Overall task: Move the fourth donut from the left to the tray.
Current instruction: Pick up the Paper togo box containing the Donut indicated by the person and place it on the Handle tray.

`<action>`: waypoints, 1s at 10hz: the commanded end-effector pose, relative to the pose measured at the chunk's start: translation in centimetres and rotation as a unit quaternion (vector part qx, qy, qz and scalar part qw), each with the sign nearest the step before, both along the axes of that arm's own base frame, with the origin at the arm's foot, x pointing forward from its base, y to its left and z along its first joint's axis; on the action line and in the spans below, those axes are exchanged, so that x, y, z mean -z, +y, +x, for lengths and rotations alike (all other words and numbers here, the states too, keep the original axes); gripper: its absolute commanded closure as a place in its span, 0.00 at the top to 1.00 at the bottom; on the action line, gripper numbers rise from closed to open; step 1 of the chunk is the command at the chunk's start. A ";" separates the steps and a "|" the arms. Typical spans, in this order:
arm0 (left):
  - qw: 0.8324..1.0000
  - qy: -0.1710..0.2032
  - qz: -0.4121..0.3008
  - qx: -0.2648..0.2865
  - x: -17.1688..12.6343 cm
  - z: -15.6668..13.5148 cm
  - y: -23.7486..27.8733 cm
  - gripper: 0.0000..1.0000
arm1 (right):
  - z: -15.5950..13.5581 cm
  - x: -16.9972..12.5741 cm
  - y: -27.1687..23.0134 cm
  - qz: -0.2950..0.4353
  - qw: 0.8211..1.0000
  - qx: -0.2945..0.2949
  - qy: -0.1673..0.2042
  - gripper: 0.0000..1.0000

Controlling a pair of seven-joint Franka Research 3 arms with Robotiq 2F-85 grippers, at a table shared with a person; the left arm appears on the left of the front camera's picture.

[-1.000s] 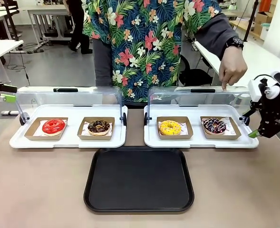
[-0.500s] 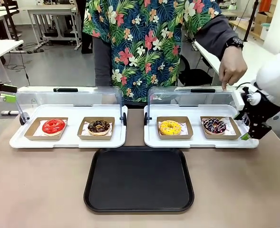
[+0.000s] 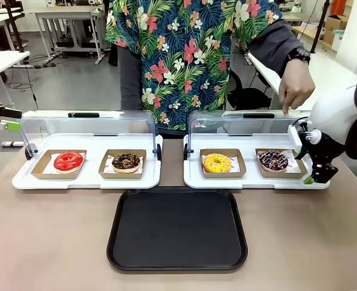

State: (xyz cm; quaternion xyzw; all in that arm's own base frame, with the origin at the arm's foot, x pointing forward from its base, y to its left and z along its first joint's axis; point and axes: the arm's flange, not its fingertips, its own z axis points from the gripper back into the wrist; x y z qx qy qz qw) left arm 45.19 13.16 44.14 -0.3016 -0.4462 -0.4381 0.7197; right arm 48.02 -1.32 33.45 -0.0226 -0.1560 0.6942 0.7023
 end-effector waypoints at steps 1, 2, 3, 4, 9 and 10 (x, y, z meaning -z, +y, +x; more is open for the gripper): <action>1.000 -0.001 -0.001 -0.002 -0.2 -0.2 -0.2 1.00 | 1.2 0.7 -0.1 -0.017 1.000 0.004 -0.016 1.00; 1.000 -0.001 -0.001 -0.002 -0.2 -0.2 -0.2 1.00 | 1.6 1.0 -0.2 -0.020 0.999 0.005 -0.028 1.00; 1.000 -0.001 -0.001 -0.002 -0.2 -0.2 -0.2 1.00 | 1.7 1.2 -0.2 -0.020 0.999 0.006 -0.036 1.00; 1.000 -0.001 -0.001 -0.002 -0.2 -0.2 -0.2 1.00 | 1.9 1.5 -0.2 -0.021 0.999 0.007 -0.040 1.00; 1.000 -0.001 -0.001 -0.002 -0.2 -0.2 -0.2 1.00 | 3.0 2.4 -0.6 -0.023 0.998 0.016 -0.050 1.00; 1.000 -0.001 -0.001 -0.002 -0.2 -0.2 -0.2 1.00 | 3.1 2.6 -0.6 -0.023 0.999 0.017 -0.047 1.00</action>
